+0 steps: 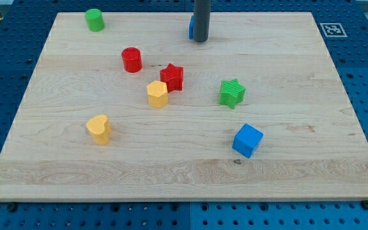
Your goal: Slightly move down the red star at the bottom right of the hexagon
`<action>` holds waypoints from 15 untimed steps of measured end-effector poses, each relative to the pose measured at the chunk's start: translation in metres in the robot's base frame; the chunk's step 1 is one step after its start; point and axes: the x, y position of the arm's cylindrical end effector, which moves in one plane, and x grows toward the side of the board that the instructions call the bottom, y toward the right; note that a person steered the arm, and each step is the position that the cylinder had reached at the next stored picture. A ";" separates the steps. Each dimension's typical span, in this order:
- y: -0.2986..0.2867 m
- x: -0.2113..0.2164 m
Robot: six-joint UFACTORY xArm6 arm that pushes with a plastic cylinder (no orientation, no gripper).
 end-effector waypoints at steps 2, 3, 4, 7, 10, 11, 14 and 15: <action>-0.008 -0.016; -0.009 -0.010; -0.018 0.010; -0.023 0.027; -0.051 0.081; -0.044 0.116; -0.022 0.176; -0.022 0.183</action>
